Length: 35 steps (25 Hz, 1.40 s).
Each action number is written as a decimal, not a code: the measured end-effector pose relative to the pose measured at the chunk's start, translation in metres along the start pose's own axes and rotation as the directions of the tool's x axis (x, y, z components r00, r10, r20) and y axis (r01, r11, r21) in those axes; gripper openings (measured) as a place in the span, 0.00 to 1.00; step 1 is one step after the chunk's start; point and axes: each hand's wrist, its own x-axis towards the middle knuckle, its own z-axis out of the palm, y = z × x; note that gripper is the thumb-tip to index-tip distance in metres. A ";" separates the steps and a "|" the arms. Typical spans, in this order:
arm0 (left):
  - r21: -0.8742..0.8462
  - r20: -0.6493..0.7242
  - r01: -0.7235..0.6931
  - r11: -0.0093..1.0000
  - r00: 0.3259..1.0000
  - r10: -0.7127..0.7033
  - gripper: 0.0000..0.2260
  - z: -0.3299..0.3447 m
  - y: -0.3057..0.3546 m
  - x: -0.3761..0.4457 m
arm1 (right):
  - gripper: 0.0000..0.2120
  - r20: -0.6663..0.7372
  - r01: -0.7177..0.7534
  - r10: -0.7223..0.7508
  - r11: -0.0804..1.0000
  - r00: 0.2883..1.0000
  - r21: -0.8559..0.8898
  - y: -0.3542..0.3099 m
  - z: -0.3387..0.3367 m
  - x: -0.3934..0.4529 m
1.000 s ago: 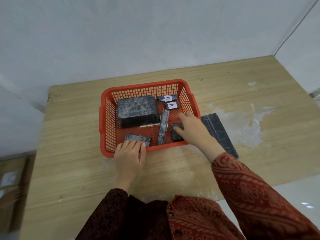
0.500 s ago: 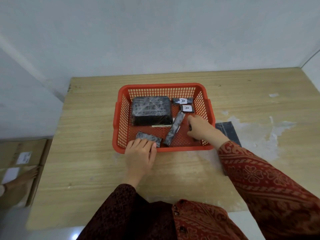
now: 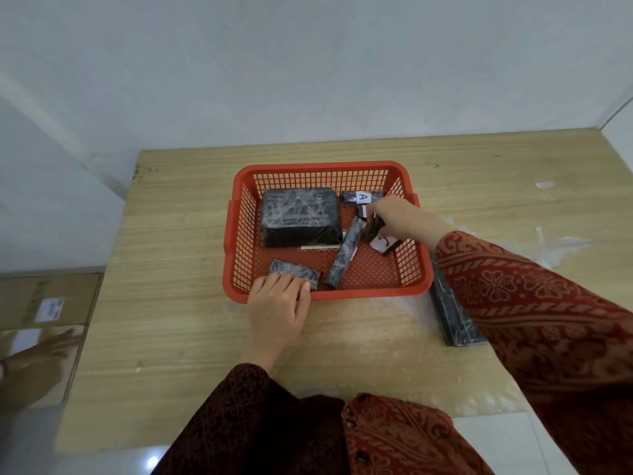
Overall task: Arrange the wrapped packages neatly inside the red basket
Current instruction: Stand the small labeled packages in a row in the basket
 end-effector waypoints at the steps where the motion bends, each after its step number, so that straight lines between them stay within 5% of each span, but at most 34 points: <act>1: -0.001 0.001 -0.001 1.000 1.000 0.001 0.16 0.000 0.000 0.000 | 0.14 0.047 -0.008 0.006 0.999 0.999 0.047 0.005 -0.005 0.003; 4: -0.003 -0.004 -0.007 1.000 1.000 0.007 0.16 0.001 -0.001 0.000 | 0.11 0.184 0.032 -0.041 0.998 0.982 0.051 0.012 -0.007 0.009; 8: -0.003 -0.014 -0.017 1.000 1.000 0.017 0.15 0.002 -0.001 0.000 | 0.11 0.110 0.037 -0.056 0.985 0.992 0.170 0.012 0.007 0.010; 11: -0.006 -0.012 -0.018 1.000 1.000 0.018 0.15 0.002 -0.001 0.000 | 0.14 -0.001 0.068 -0.068 0.995 0.998 -0.076 0.008 0.015 0.005; 14: -0.005 -0.016 -0.019 1.000 1.000 0.019 0.15 0.000 -0.001 0.000 | 0.24 0.030 0.100 -0.096 0.926 0.995 -0.365 0.000 0.019 -0.004; 19: -0.002 -0.021 -0.024 1.000 0.999 0.024 0.15 0.001 -0.001 0.000 | 0.27 -0.082 -0.047 0.011 0.892 0.997 -0.450 0.000 0.035 -0.009; 22: -0.007 -0.028 -0.019 1.000 0.999 0.019 0.15 0.001 -0.001 0.000 | 0.28 -0.189 -0.169 0.096 0.893 0.977 -0.417 -0.005 0.045 -0.006; 29: -0.005 -0.033 -0.028 1.000 0.999 0.028 0.15 0.001 -0.002 0.000 | 0.33 -0.179 -0.231 0.199 0.956 0.963 -0.180 -0.016 0.060 -0.009; 33: -0.004 -0.038 -0.031 1.000 0.999 0.031 0.15 0.000 -0.001 0.000 | 0.21 -0.341 -0.167 0.140 0.985 0.930 -0.051 -0.040 0.054 -0.019; 35: -0.004 -0.034 -0.028 1.000 0.999 0.028 0.15 0.000 -0.001 0.001 | 0.23 -0.273 -0.147 0.169 0.984 0.947 0.099 -0.059 0.057 -0.022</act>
